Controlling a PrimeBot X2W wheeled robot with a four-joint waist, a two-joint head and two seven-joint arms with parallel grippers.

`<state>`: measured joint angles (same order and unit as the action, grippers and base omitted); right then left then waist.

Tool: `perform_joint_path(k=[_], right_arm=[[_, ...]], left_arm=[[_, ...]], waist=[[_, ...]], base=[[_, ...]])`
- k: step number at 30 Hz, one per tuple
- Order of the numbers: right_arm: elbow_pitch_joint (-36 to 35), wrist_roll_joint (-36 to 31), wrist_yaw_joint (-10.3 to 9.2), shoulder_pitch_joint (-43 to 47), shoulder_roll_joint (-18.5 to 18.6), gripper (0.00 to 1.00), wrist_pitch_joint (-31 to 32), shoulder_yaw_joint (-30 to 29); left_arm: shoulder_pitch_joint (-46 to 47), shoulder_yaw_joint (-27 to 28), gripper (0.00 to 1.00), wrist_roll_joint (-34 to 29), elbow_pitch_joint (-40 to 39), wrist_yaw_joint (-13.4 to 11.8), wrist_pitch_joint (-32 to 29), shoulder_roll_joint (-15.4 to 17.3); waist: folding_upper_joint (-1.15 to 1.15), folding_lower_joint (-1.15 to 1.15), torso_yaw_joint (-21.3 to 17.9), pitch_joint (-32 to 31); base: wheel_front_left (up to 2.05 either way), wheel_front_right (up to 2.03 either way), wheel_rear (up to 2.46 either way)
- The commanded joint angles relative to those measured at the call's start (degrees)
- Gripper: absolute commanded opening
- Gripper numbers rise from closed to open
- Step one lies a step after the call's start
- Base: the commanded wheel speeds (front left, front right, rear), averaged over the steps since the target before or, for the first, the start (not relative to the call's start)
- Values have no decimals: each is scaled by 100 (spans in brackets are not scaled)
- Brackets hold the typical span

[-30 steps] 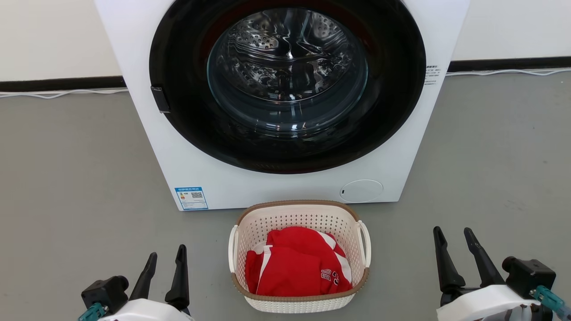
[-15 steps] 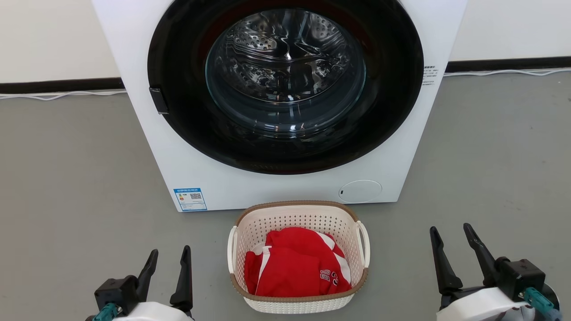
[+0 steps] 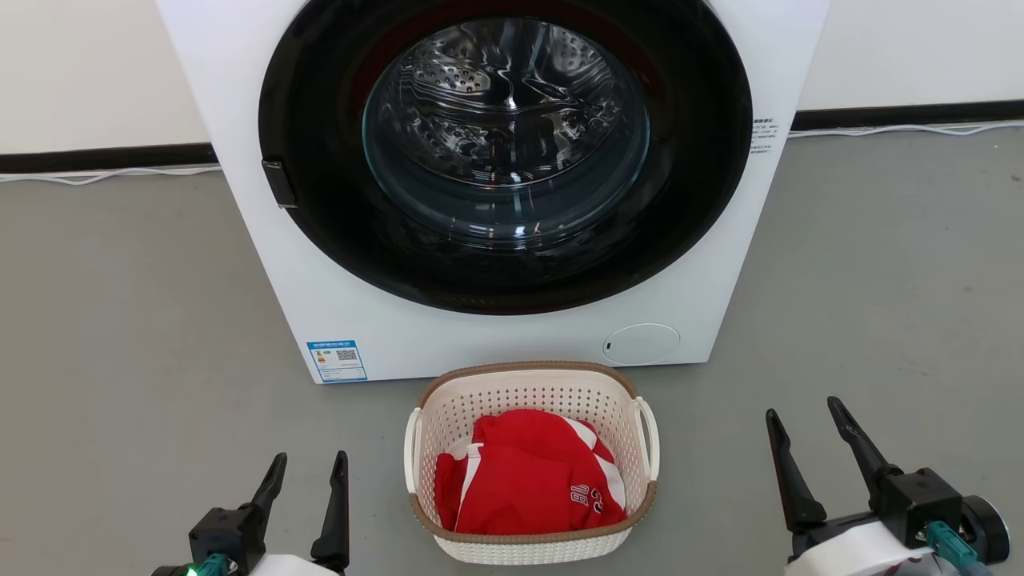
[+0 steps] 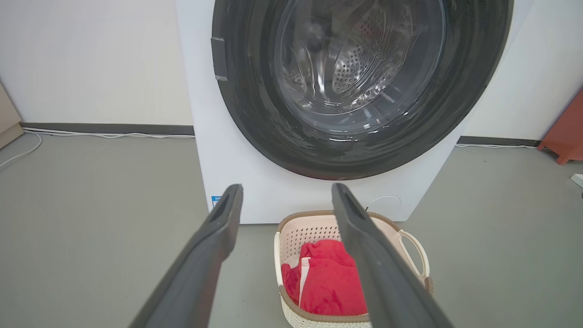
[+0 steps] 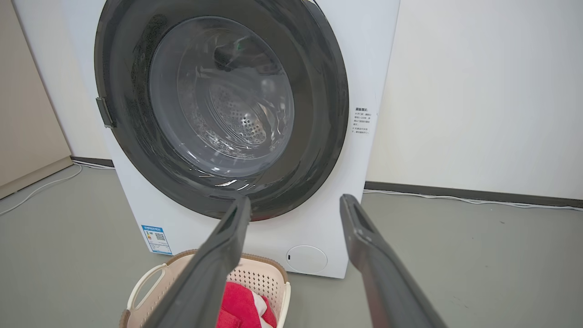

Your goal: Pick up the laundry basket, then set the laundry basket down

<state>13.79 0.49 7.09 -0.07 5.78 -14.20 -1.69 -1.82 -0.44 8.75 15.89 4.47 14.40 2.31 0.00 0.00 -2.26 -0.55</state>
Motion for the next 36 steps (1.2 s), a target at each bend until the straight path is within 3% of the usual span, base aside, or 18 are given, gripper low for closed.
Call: perform_joint_path(k=[1, 22, 36], right_arm=[[-136, -45, 40, -124, 75, 100, -80, 109], [-85, 69, 40, -458, 37, 100, -80, -59], [1354, 57, 40, -1980, 17, 100, -80, -299]], left_arm=[[137, 166, 100, -70, -134, -55, 60, 56], [587, 37, 100, 107, 147, 71, 60, 56], [2469, -255, 100, 185, 1657, 141, 60, 56]], waist=[[0, 0, -5, 0], [0, 0, 74, 457], [0, 0, 222, 1933]], base=[[0, 0, 0], [0, 0, 0], [0, 0, 0]])
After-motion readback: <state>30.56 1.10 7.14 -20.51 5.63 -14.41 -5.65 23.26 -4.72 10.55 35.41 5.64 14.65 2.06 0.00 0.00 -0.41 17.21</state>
